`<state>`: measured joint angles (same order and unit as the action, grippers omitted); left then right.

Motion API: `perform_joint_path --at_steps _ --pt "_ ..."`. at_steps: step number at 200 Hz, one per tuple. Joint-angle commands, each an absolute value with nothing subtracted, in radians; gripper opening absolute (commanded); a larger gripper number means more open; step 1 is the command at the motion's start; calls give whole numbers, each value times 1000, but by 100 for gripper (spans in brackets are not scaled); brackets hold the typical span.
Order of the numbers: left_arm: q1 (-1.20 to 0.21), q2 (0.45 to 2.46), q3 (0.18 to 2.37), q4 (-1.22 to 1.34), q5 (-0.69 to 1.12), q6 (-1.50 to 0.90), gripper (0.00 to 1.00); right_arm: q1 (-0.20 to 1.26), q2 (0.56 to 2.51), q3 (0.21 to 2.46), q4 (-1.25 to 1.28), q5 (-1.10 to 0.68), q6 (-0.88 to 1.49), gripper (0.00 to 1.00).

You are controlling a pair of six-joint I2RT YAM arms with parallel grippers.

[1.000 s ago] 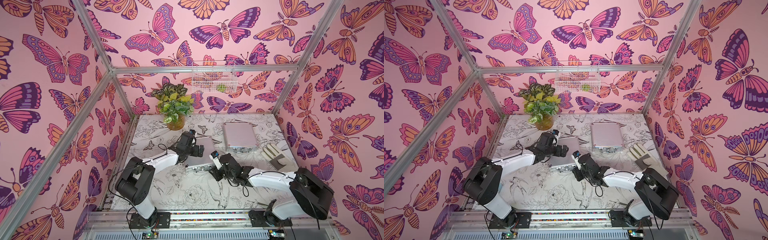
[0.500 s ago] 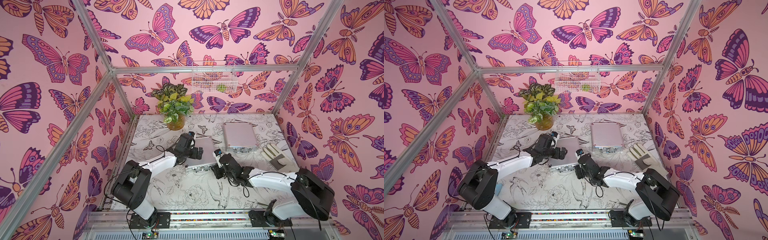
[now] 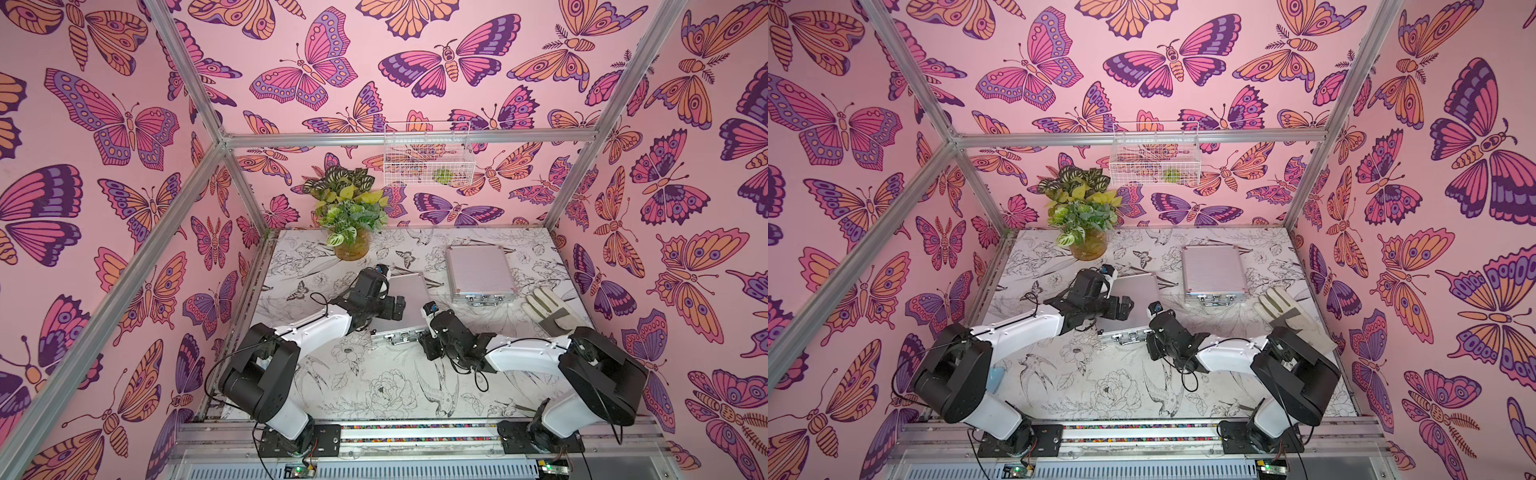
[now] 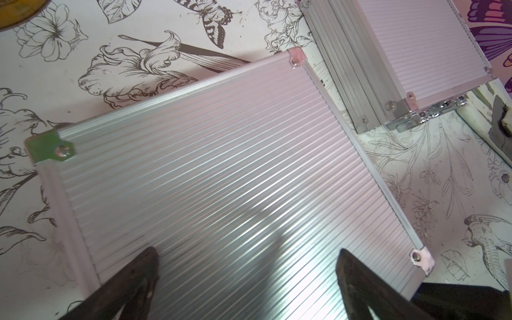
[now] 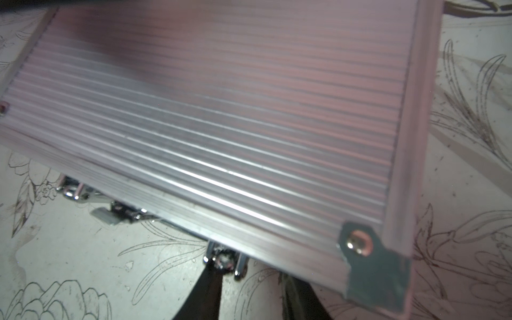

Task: Close the poker set cases
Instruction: Fasten the fastener on the poker set case.

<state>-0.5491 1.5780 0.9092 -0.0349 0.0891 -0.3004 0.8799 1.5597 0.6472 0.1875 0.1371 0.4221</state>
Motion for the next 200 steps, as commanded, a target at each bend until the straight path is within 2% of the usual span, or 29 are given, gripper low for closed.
perform_joint_path --at_steps 1,31,65,115,165,178,200 --pt "-547 1577 908 -61 91 -304 100 879 1560 662 294 223 440 32" --pt "-546 1580 911 -60 86 -303 100 879 1561 663 321 253 425 25" --pt "-548 1574 908 -63 81 -302 100 879 1565 686 336 247 411 22" --pt "-548 1574 907 -65 82 -293 100 879 1621 700 360 230 431 30" --pt "-547 1582 905 -67 80 -287 100 879 1648 696 429 257 439 32" --pt "-546 1584 904 -67 77 -287 100 879 1662 705 432 259 438 29" --pt "-547 1581 900 -67 74 -287 100 879 1661 700 450 256 432 19"
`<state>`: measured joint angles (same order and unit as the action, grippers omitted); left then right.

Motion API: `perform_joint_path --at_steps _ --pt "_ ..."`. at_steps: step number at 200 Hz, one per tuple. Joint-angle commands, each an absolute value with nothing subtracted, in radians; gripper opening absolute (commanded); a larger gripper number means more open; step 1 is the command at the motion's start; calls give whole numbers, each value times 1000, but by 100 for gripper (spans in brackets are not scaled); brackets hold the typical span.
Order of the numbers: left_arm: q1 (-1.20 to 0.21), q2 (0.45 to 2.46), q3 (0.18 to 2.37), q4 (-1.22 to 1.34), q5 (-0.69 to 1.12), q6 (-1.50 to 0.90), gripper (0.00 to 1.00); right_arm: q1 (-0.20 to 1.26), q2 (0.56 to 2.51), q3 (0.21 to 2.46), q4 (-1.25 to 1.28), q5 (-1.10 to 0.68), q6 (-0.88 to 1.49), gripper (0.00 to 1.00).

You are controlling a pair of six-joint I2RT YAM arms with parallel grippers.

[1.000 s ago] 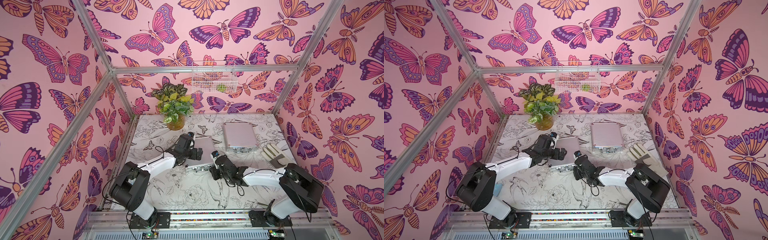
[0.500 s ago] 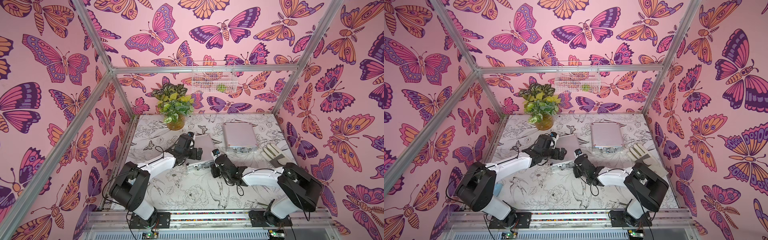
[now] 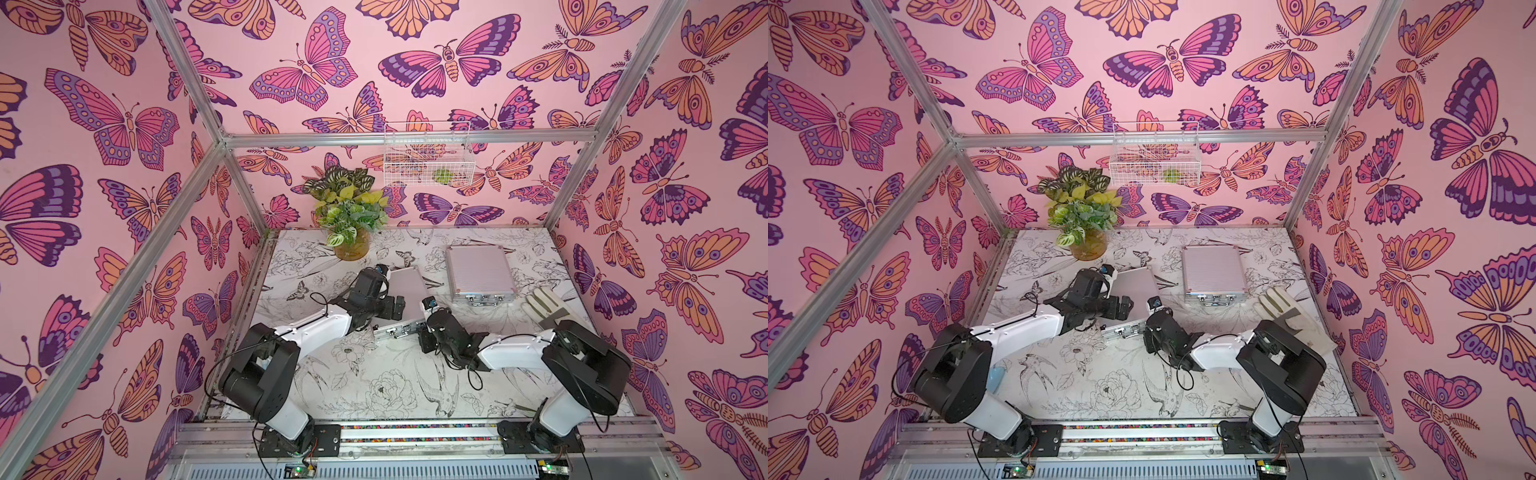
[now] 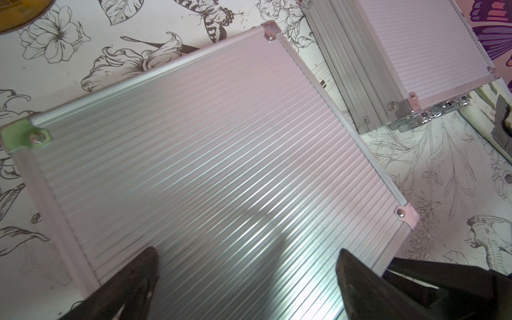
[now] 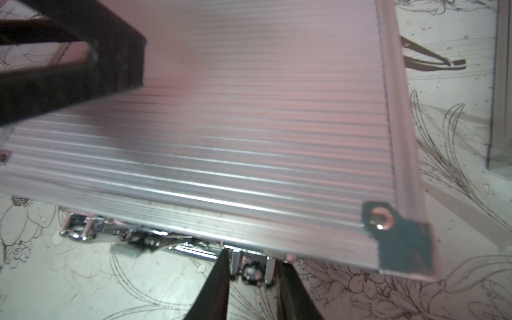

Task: Close the poker set cases
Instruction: Fasten the fastener on the poker set case.

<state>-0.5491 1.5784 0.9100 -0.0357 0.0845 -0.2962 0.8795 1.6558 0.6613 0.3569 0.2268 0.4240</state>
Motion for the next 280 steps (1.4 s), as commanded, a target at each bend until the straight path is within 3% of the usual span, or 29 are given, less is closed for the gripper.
perform_joint_path --at_steps 1,33,64,124,206,280 --pt "-547 1582 900 -67 74 -287 100 879 1660 700 451 256 432 18" --pt "-547 1569 900 -73 68 -285 100 879 1631 686 470 249 419 9" --pt "-546 1560 905 -79 67 -283 100 879 1600 683 466 229 410 6" --pt "-546 1545 905 -87 67 -282 100 880 1519 663 438 217 422 6" --pt "-546 1571 906 -87 71 -293 100 884 1561 641 382 159 462 7" --pt "-549 1590 902 -87 59 -310 100 888 1605 699 137 111 505 6"
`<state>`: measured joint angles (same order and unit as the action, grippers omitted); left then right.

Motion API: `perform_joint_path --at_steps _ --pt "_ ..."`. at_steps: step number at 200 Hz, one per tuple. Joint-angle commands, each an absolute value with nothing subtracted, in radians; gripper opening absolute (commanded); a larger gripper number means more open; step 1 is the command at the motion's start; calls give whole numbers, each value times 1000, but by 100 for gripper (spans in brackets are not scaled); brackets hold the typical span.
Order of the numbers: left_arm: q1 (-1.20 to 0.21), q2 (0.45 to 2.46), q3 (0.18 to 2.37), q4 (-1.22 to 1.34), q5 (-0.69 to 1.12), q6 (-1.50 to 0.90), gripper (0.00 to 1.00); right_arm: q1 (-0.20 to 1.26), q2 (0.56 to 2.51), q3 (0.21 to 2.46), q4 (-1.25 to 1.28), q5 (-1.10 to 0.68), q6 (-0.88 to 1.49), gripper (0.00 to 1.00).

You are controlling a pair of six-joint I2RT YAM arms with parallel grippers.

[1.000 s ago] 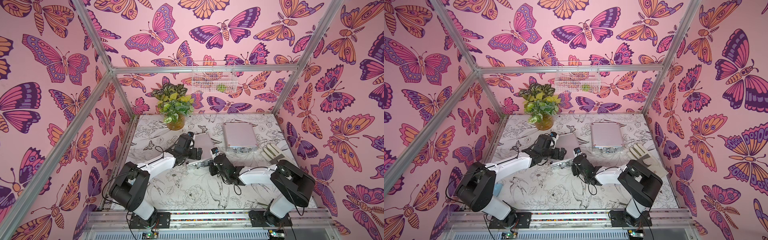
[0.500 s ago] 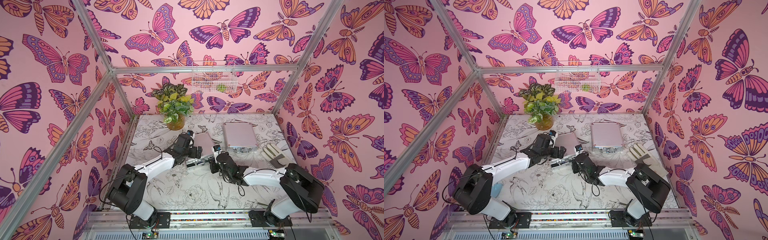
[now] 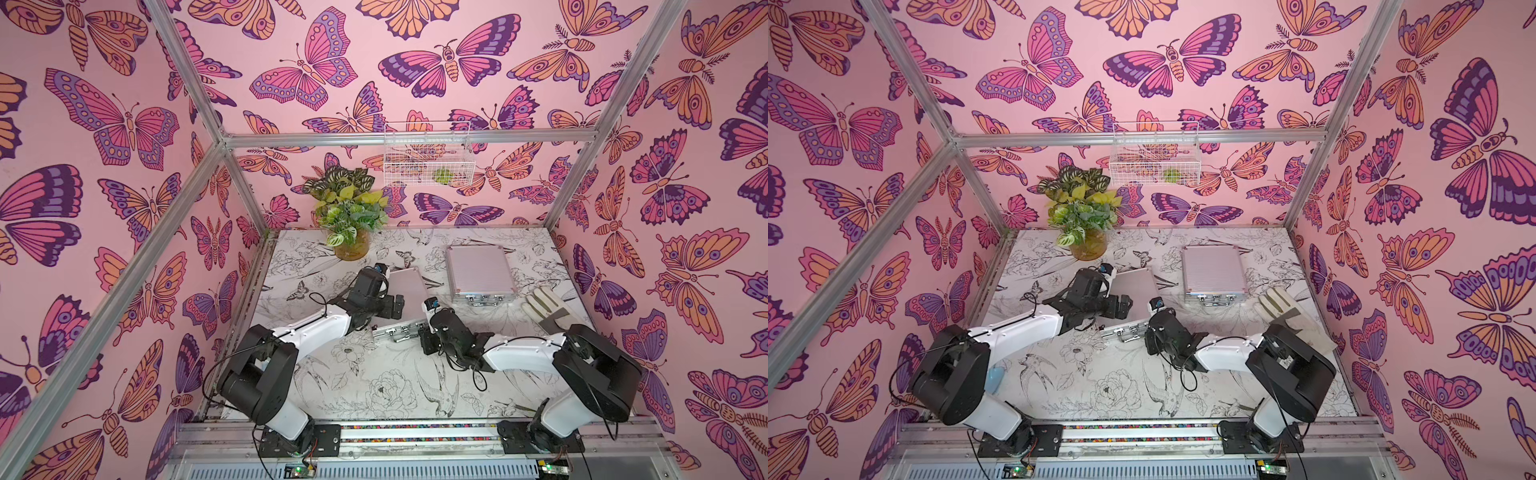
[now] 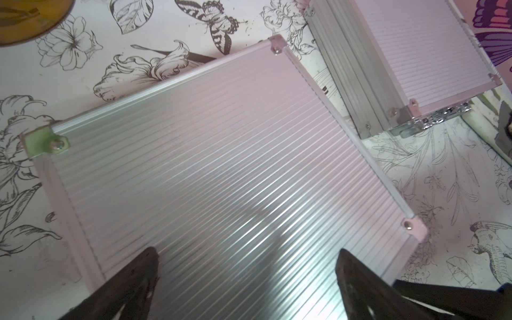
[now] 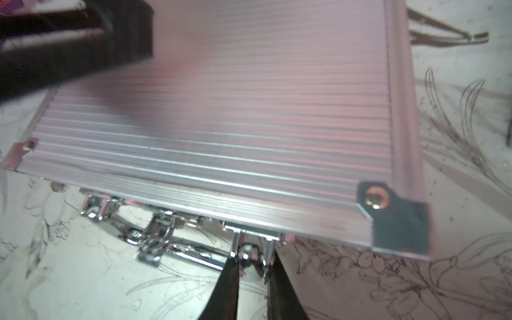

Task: Close the poker set cases
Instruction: Fasten the fastener on the poker set case.

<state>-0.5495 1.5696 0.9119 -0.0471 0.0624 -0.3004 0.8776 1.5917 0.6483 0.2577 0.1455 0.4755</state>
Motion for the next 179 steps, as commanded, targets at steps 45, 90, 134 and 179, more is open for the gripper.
perform_joint_path --at_steps 45,90,134,179 --pt "-549 1605 910 -87 60 -308 100 887 1638 719 69 102 534 7" --pt "-549 1636 899 -75 51 -317 100 887 1639 739 50 90 481 15" --pt "-543 1686 846 -27 69 -348 100 887 1528 750 -21 96 246 26" --pt "-541 1687 791 8 63 -394 100 884 1416 750 -24 114 6 37"
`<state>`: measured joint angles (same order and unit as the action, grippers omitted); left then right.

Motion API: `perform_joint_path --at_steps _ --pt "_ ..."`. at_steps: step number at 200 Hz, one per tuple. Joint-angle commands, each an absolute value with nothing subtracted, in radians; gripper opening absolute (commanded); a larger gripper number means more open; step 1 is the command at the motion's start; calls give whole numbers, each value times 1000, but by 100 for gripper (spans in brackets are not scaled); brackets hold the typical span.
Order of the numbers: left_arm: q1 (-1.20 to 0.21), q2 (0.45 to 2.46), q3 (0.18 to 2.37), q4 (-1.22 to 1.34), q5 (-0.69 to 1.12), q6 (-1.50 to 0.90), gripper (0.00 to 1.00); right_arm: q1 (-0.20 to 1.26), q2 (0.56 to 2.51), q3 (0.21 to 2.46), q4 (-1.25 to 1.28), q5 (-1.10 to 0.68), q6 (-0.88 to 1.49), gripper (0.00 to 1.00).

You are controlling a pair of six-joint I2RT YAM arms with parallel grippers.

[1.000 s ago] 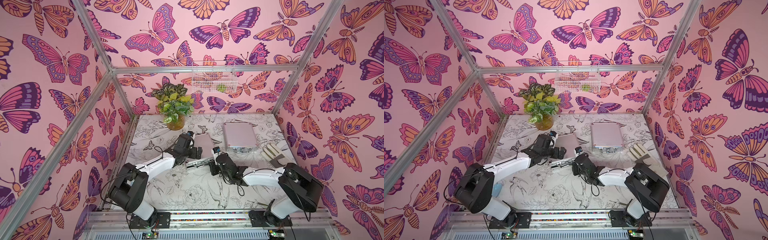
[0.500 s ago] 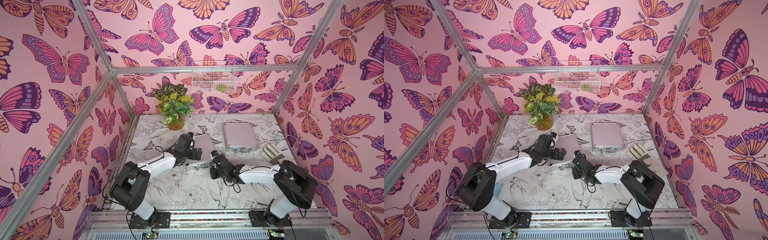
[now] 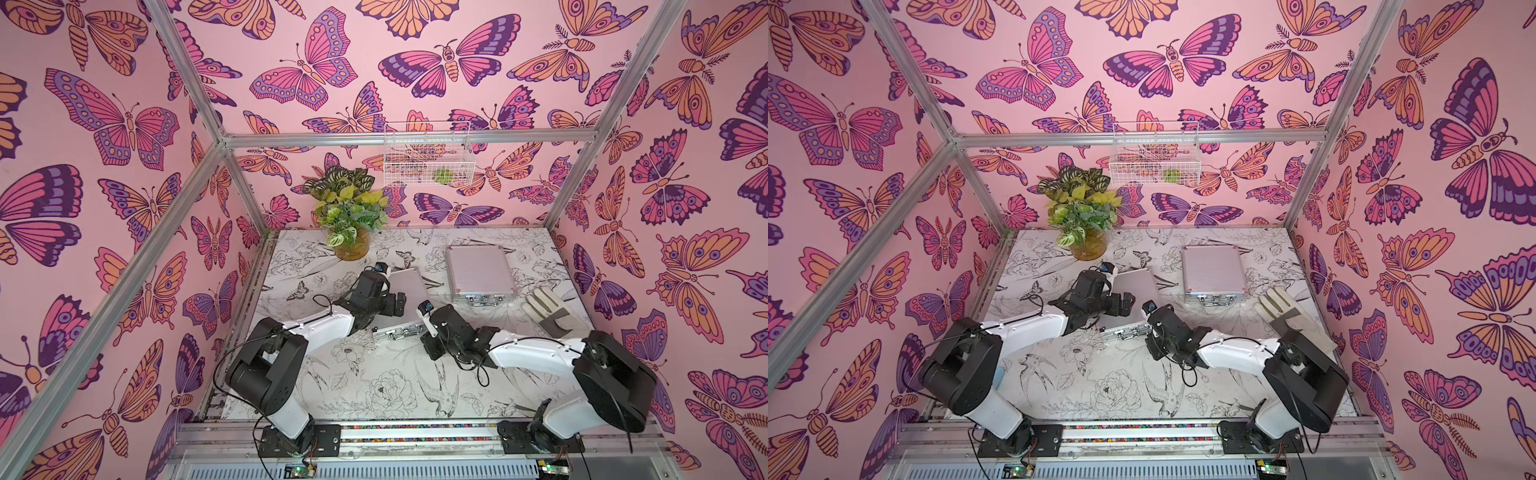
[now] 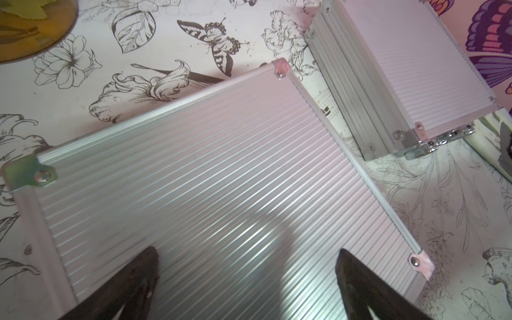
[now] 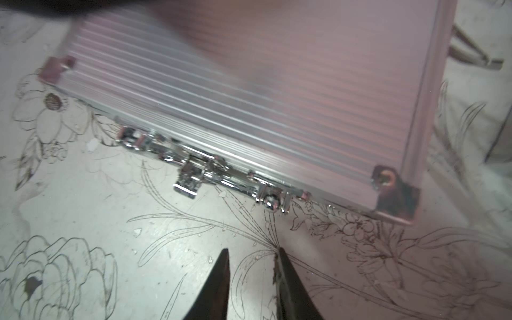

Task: Close the poker set cases
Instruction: Fasten the fastener on the poker set case.

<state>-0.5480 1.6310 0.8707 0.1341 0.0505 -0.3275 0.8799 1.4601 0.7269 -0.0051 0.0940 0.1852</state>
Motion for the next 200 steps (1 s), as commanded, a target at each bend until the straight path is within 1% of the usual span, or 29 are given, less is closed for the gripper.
perform_joint_path --at_steps 1,14,49,75,91,109,152,159,200 --pt "-540 1686 791 9 63 -394 100 884 1416 750 -24 117 1 37" --pt "-539 1683 784 10 61 -401 100 872 1426 763 -25 127 -56 40" --pt "-539 1663 762 36 50 -424 100 811 1502 827 -82 58 -158 43" --pt "-539 1657 753 54 49 -438 100 802 1519 776 9 -7 -334 44" --pt "-540 1653 743 75 42 -450 99 802 1519 738 55 -80 -443 45" --pt "-539 1644 724 105 32 -462 99 802 1518 708 124 -121 -514 47" --pt "-538 1641 706 127 26 -469 100 801 1566 776 100 -174 -556 48" --pt "-537 1644 707 129 28 -469 100 801 1602 784 100 -180 -562 48" --pt "-534 1644 698 145 32 -469 100 803 1592 788 105 -229 -590 49"
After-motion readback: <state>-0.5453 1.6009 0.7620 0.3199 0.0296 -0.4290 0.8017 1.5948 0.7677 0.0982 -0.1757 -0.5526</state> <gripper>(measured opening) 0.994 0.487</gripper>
